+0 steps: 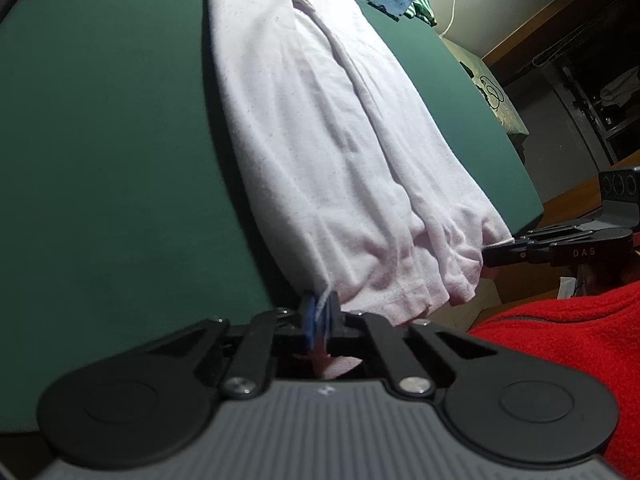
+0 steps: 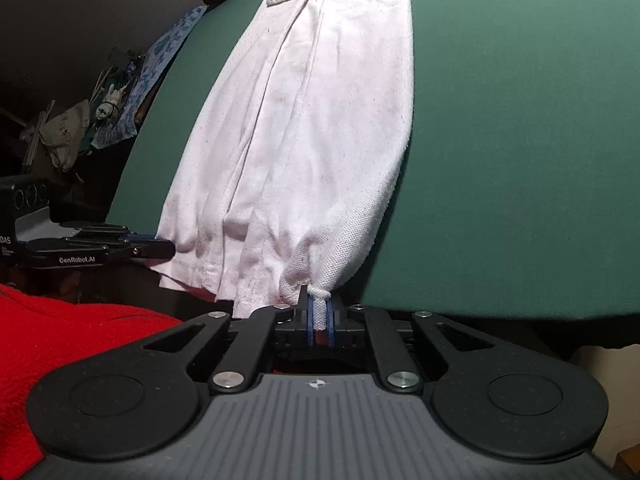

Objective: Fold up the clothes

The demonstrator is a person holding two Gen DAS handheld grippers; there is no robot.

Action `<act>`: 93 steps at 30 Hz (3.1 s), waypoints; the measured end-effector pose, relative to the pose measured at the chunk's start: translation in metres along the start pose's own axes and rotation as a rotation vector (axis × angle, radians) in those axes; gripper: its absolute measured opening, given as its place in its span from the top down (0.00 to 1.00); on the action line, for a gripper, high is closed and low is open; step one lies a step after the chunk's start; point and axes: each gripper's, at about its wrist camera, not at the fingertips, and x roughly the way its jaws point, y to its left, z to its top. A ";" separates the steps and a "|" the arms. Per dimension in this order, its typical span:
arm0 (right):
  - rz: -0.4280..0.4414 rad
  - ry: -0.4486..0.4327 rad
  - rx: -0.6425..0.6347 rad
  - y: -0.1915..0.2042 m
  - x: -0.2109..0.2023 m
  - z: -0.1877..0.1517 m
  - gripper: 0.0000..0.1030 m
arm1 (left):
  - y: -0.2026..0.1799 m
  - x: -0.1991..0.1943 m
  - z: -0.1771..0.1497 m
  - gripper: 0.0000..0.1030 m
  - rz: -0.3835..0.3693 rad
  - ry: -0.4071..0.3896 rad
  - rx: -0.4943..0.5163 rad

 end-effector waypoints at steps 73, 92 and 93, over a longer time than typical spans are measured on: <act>0.244 -0.311 0.064 -0.056 0.026 0.223 0.92 | 0.036 0.028 0.231 1.00 0.154 -0.343 -0.159; 0.198 -0.328 0.143 -0.073 0.058 0.256 0.92 | 0.067 0.054 0.267 1.00 0.183 -0.336 -0.190; 0.194 -0.326 0.146 -0.074 0.060 0.257 0.92 | 0.068 0.056 0.269 1.00 0.183 -0.334 -0.190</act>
